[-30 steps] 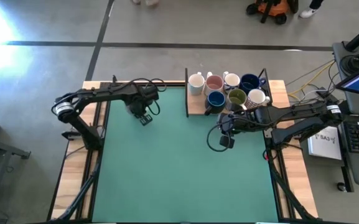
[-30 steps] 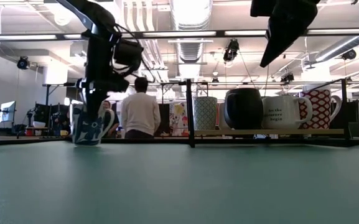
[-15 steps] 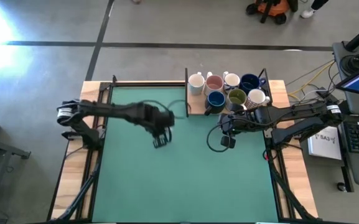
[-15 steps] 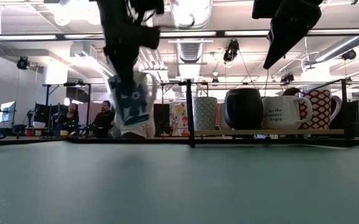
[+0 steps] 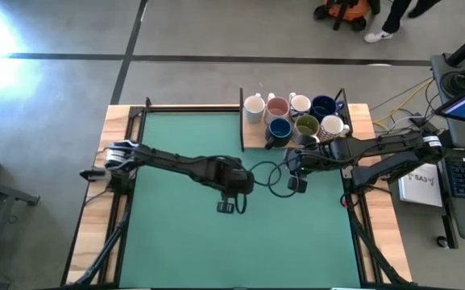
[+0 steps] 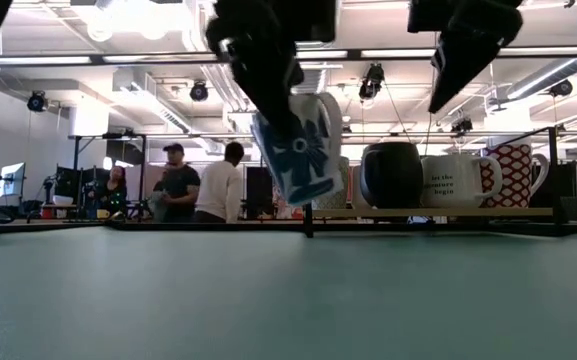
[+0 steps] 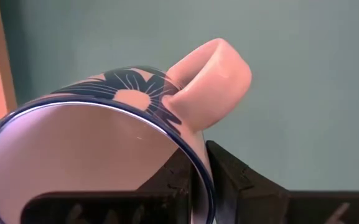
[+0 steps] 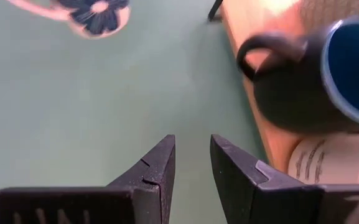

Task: Place coffee mugs
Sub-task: Put the blue white pattern mug on the shelf

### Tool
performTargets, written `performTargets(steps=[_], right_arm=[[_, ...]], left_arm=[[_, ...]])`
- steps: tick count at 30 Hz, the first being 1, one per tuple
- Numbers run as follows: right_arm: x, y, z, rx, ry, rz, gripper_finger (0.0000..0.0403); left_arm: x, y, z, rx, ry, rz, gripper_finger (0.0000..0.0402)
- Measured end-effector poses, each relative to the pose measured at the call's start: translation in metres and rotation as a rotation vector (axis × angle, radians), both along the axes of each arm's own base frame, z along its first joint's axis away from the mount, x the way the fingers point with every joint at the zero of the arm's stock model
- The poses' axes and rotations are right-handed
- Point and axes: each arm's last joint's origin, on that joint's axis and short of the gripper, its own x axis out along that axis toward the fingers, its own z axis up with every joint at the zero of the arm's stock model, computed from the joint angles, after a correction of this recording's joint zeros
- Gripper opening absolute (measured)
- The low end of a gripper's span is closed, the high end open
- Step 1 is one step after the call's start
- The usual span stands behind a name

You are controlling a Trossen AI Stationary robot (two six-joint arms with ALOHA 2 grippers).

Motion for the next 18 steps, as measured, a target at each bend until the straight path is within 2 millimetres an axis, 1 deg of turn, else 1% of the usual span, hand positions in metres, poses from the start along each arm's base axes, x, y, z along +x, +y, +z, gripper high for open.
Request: performTargets(steps=[2,7,11,18], right_arm=[[-0.003,0.0,-0.002,0.016,0.035,0.0,0.0091],[-0.01,0.0,-0.005,0.03,0.102,-0.043,0.0091],[-0.011,0.0,-0.005,0.029,0.108,-0.043,0.0091],[-0.01,0.0,-0.005,0.028,0.106,-0.044,0.0091]], left_arm=[[0.007,0.0,-0.005,0.026,0.01,-0.012,0.0013],[0.016,-0.001,-0.015,0.042,0.04,-0.072,0.0013],[0.019,-0.002,-0.027,0.045,0.078,-0.085,0.0013],[0.022,0.002,-0.035,0.058,0.099,-0.094,0.0013]])
